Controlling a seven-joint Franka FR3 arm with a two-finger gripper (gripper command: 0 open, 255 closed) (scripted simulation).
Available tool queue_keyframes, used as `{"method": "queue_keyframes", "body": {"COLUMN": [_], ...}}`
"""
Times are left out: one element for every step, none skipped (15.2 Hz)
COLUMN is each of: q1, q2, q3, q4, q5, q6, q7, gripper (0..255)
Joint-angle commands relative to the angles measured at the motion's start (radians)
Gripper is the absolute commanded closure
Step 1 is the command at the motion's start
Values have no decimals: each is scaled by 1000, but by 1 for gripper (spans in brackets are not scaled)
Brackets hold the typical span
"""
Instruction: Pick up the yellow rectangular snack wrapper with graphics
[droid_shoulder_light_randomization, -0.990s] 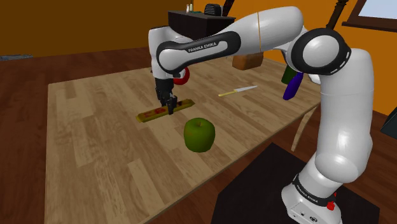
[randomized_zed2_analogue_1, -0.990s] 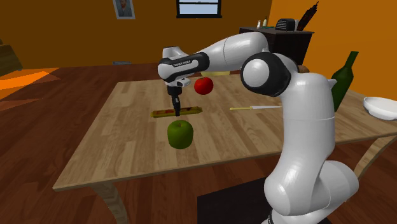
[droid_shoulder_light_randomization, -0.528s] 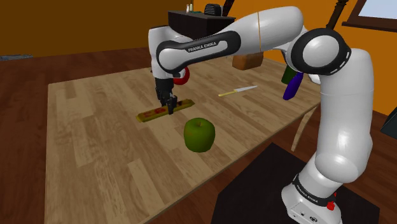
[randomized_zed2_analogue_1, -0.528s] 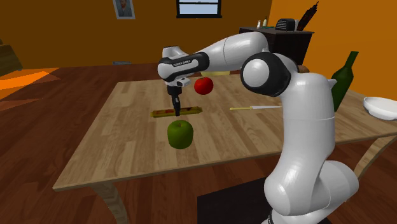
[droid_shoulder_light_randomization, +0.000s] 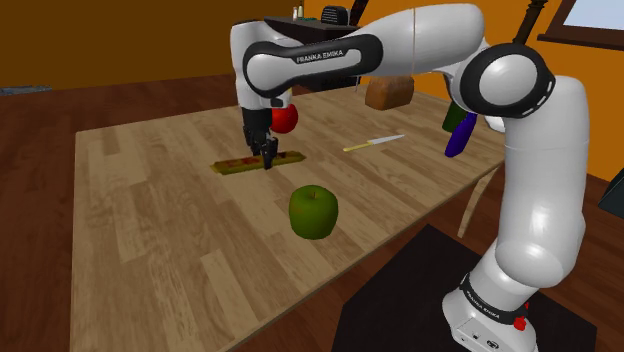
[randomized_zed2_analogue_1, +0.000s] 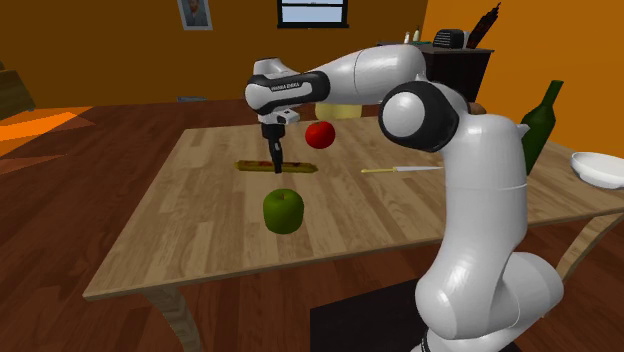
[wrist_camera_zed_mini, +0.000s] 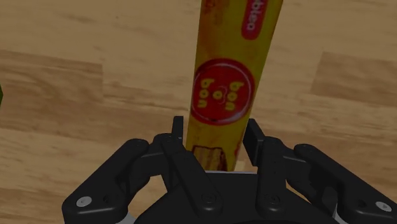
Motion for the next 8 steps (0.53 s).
{"method": "queue_keyframes", "body": {"q1": [1, 3, 4, 6, 8, 10, 10, 10], "q2": [-6, -6, -7, -7, -6, -6, -6, -6], "q3": [2, 3, 3, 4, 4, 4, 4, 4], "q4": [21, 34, 47, 61, 75, 89, 91, 91], "q5": [3, 4, 4, 5, 5, 5, 5, 5], "q6": [-26, -39, -53, -66, -80, -93, -95, -95], "q7": [-1, -2, -3, -3, -3, -4, -4, -4], "gripper": [255, 255, 255, 255, 255, 255, 255, 255]}}
